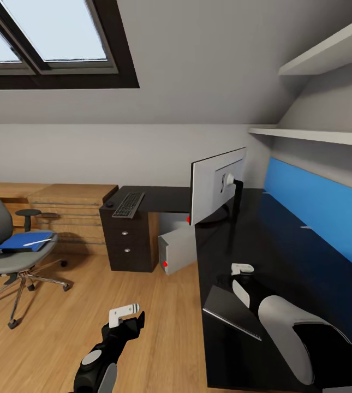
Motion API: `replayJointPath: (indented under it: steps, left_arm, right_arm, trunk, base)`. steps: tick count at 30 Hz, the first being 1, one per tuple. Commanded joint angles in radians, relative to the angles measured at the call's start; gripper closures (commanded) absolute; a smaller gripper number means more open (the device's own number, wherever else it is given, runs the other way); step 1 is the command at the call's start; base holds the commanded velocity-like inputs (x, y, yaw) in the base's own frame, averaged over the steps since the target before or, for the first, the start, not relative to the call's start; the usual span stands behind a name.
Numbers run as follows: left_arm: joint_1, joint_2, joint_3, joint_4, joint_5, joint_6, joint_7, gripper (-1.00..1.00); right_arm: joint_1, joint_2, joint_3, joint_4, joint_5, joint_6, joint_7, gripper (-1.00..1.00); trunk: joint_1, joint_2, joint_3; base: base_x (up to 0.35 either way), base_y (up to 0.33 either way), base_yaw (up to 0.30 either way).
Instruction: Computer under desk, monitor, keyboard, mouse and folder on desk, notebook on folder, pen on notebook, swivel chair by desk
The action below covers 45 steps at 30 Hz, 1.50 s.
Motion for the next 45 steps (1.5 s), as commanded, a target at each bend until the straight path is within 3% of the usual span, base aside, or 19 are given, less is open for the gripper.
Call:
replayJointPath:
  steps: [1,15,45]
  left_arm:
    - [-0.001,0.0,-0.002,-0.002,0.01,0.003,0.009,-1.0]
    - [-0.001,0.0,-0.002,0.0,0.009,0.002,0.009,-1.0]
    - [-0.001,0.0,-0.002,0.0,0.008,0.002,0.009,-1.0]
  right_arm:
    - [0.0,0.0,-0.009,0.007,-0.021,0.009,-0.007,-1.0]
    - [0.0,0.0,-0.009,0.009,-0.021,0.015,-0.009,-1.0]
    - [0.0,0.002,-0.008,0.008,-0.02,0.014,-0.008,-1.0]
  trunk:
    - [0.0,0.0,-0.001]
    - [0.0,0.0,-0.001]
    - [0.0,0.0,-0.001]
  base:
    - [0.0,0.0,0.0]
    - [-0.012,0.0,0.0]
    - [-0.141,0.022,0.0]
